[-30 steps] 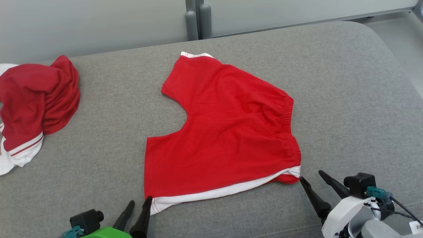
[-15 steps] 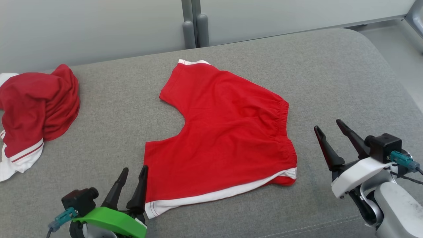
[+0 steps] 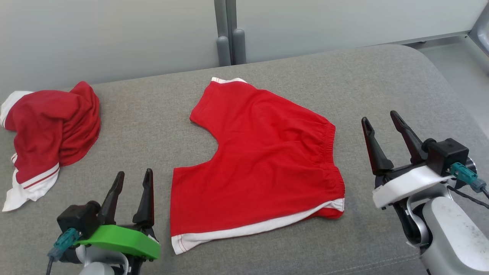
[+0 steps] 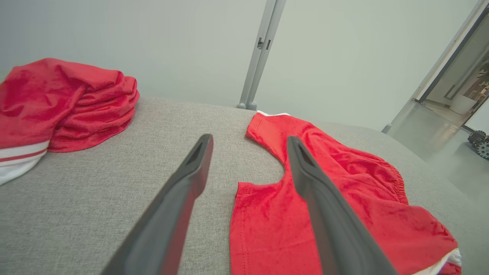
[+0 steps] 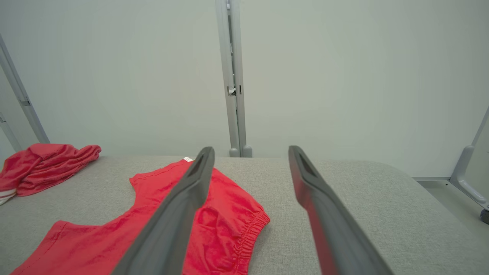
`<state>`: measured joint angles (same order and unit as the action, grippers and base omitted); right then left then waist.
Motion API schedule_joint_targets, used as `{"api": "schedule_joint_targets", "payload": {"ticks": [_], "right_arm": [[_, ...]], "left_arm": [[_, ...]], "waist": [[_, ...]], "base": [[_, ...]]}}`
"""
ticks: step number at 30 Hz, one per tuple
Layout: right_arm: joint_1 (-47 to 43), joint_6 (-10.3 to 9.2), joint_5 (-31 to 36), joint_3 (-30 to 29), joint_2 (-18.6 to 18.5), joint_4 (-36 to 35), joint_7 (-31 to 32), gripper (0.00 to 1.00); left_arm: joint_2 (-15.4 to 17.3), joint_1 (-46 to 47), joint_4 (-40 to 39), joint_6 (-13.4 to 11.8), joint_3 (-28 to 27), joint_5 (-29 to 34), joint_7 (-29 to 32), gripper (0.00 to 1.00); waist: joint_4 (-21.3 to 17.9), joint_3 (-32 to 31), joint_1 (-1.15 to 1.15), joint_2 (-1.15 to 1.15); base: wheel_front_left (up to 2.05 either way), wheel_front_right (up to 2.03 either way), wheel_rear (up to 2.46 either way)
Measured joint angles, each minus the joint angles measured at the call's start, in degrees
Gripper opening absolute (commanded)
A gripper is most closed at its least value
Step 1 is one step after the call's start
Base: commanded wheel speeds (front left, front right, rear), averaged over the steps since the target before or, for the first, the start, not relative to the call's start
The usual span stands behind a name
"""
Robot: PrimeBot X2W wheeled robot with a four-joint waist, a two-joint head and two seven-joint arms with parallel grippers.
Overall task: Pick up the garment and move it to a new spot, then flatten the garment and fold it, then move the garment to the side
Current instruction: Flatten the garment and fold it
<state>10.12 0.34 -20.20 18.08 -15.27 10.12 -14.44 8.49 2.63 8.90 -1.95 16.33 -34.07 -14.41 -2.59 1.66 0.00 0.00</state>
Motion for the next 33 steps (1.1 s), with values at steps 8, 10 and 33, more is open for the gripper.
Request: {"api": "schedule_joint_targets", "payload": {"ticks": [8,10,33], "right_arm": [[-1.22,-1.51,2.82,0.3,1.58,-2.7,-0.14,1.0],[-1.94,-1.53,3.19,0.51,2.05,-3.04,-0.14,1.0],[-4.88,-1.99,4.5,-0.53,3.09,-3.69,-0.14,1.0]], "left_arm": [[-0.7,-0.53,-3.91,-1.93,-2.76,3.58,-0.01,1.0],[-0.75,-1.07,-4.59,-2.37,-3.56,4.02,-0.01,1.0],[-3.1,-6.05,-6.94,-3.12,-5.83,6.42,-0.01,1.0]], "waist": [[1.01,-1.21,0.0,0.0],[1.17,-1.38,0.0,0.0],[1.38,-1.39,0.0,0.0]], "base": [[0.0,0.0,0.0],[0.0,0.0,0.0],[0.0,0.0,0.0]]}}
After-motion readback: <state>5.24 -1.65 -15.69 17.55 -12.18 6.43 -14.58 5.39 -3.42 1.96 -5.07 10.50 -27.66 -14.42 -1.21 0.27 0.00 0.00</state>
